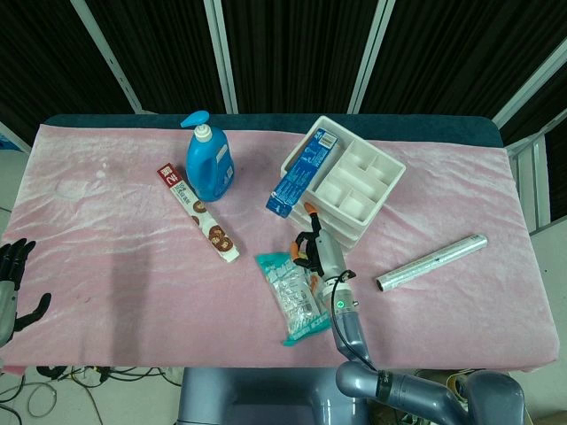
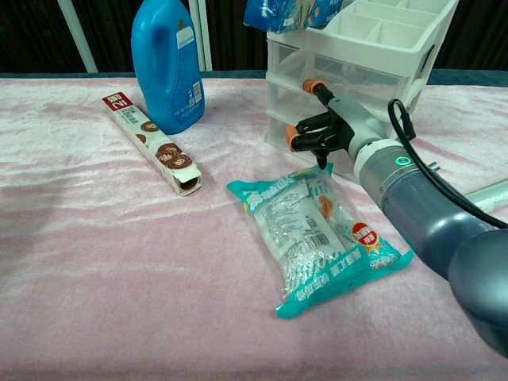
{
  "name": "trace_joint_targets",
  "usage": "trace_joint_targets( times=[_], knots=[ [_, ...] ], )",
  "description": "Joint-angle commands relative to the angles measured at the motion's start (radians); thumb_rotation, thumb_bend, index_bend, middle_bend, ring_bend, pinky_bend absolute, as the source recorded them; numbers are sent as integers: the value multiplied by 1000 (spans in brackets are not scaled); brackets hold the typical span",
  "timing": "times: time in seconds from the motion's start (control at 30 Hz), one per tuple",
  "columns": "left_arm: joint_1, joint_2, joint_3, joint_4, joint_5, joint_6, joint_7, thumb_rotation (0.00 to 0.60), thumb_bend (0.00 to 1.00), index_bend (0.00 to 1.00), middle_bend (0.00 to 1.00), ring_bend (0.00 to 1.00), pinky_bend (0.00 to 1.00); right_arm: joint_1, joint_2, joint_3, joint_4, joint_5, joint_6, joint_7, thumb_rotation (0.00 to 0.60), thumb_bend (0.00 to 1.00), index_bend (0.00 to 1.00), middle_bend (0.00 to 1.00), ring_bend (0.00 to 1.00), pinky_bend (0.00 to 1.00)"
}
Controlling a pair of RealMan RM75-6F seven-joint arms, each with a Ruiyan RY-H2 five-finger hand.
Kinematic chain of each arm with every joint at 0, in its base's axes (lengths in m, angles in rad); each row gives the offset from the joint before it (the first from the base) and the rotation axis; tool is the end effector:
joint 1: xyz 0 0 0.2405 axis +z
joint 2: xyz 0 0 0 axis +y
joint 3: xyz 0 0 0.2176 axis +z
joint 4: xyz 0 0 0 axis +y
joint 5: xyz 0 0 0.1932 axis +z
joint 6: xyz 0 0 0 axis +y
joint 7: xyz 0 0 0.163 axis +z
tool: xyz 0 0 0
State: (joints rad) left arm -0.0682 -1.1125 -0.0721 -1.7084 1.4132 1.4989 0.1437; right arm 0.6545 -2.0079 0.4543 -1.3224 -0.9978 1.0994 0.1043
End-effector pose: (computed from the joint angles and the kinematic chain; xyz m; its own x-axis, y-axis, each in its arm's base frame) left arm -0.2660 0.1936 0.1612 0.4370 -0.0091 0.8994 0.8966 0.0844 -0.4348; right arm -0.0734 -0.3271 -0.0583 -0.4810 -0.2147 0.8500 -0.8743 0.0453 -0.4833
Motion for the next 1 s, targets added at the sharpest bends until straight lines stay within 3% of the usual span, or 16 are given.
trace_joint_targets(
  times=[0.03,1.0],
  knots=[
    [0,1,0,0,0,0,0,600,324,83,55,36,76,1,-1,1,2,3,-4,2,600,484,0,671,850,752],
    [2,3,2,-3,2,3,-1,600,324,83,55,36,84,0,4,-6,-8,-1,-20,12,600,485,0,671,850,751]
  ],
)
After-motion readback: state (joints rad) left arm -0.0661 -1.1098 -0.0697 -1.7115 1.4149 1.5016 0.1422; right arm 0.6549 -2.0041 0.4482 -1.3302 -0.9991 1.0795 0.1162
